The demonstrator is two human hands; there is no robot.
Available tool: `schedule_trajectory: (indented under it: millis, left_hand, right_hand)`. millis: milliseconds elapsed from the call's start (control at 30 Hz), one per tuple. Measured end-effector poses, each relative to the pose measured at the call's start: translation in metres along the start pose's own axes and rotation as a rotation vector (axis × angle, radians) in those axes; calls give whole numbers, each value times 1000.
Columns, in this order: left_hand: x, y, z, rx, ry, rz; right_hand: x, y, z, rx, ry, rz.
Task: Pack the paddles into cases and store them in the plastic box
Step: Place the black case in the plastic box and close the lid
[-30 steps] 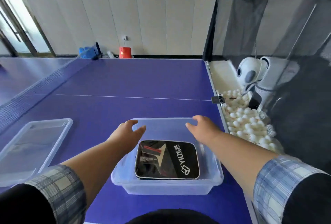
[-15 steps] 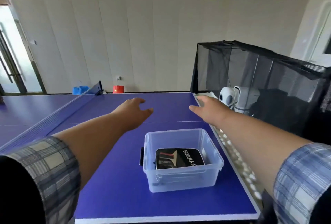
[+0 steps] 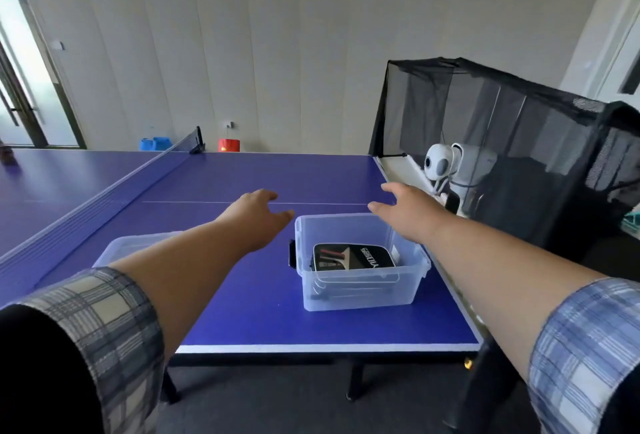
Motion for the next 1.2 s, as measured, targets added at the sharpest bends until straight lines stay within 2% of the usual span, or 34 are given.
schedule_trajectory:
  millis: [233,400,633,800,967,1133,1200]
  left_hand:
    - [-6,-57,-59,-14,130,-8]
    - [-15,-93,-133,-13,322,-8]
    - [-54,-96,-264,-5,652,46]
    - [-72,-80,-368,21,789,52]
    - [-55,-61,-503,12,877,32]
    - [-14,-55,-630,8,896,-109]
    - [0,-56,-669,-16,921,-128]
  right_hand:
    - [19,-76,17,53,10,-50]
    - [44,-145,6,78,38,-117]
    - [72,-260,-58,95,180,-284]
    - [80,-358,-119,67,198,-465]
    - [97,-479,-185,68,53,-618]
    - [101,-602,-242,59,-262,-821]
    - [106,-637,-258,31,-362,-827]
Point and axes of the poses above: each hand's wrist, its own x-axis towards the middle knuckle, its own y-axis out of the back of the hand, z = x × y, the point moved 6 cm from there along x, towards the middle knuckle, and after that the axes turned 7 degrees about -y, right-handed, at the moved point
